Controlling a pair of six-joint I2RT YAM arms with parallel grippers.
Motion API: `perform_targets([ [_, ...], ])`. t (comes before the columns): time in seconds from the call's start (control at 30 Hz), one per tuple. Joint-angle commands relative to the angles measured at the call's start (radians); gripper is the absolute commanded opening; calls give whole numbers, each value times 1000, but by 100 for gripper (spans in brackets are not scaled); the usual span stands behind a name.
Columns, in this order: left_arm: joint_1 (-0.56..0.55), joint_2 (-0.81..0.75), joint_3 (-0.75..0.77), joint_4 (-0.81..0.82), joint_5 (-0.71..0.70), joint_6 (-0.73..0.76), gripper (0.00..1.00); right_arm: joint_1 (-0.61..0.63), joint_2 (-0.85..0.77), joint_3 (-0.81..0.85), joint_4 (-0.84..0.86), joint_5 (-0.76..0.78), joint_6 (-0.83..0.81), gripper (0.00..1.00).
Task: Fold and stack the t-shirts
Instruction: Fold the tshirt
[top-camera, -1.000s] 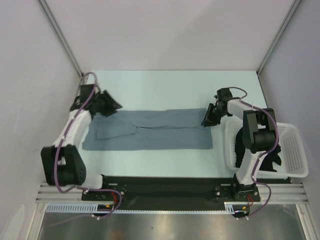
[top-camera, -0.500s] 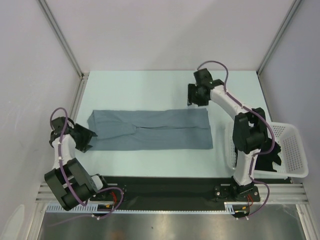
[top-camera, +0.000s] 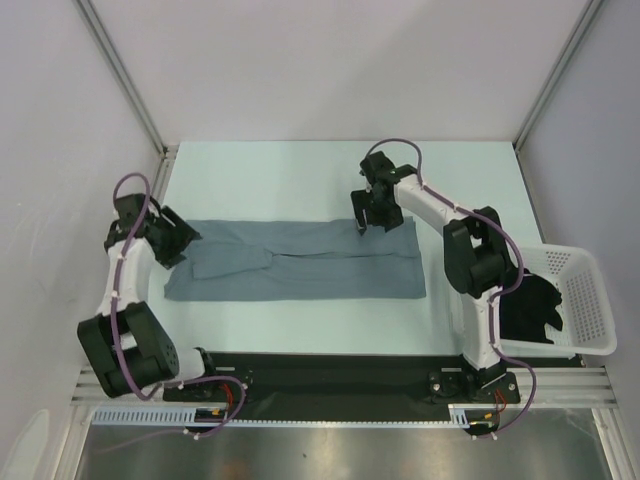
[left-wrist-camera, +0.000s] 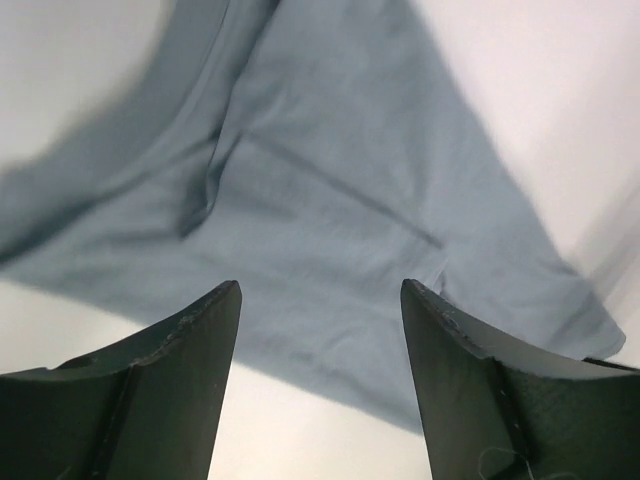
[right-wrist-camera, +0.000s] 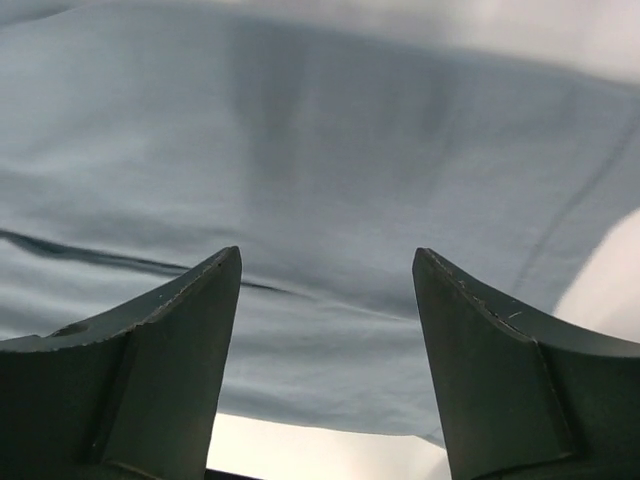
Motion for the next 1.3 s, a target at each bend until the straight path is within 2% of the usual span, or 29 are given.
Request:
perform_targets([
  [0.0,0,139,152,90,34,157,72,39,-26,4,-5,-49,-9,75],
  [0.03,0,202,197,82,51,200,73,44,-41,1,0,-60,-5,75],
  [0.07,1,265,317,23,67,287,73,47,-49,-5,1,-74,3,76],
  [0.13,0,449,434,-37,77,355,71,56,-82,-33,13,-117,18,76],
  [0.17,-2,488,514,-51,65,395,69,59,-92,-42,15,-123,22,76],
  [0.3,-6,594,599,-5,-11,421,56,65,-146,-105,32,-150,35,76],
  [0.4,-6,666,668,-32,-20,389,50,64,-172,-125,32,-155,34,76],
  [0.47,-9,723,718,-65,-9,355,49,59,-182,-137,35,-161,34,77],
  [0.8,-9,786,703,-30,-32,256,50,35,-172,-136,43,-192,29,77],
  [0.87,-9,777,688,-1,-25,265,52,31,-167,-136,44,-201,26,77],
  [0.9,-11,758,676,16,-23,271,59,28,-166,-136,43,-204,25,77],
  [0.93,-9,757,667,29,-31,291,61,25,-161,-134,44,-207,25,77],
  [1.03,-14,783,700,-22,-124,341,62,19,-158,-134,47,-224,25,77],
  [1.27,-17,818,710,-22,-155,424,63,15,-149,-136,55,-249,20,77],
])
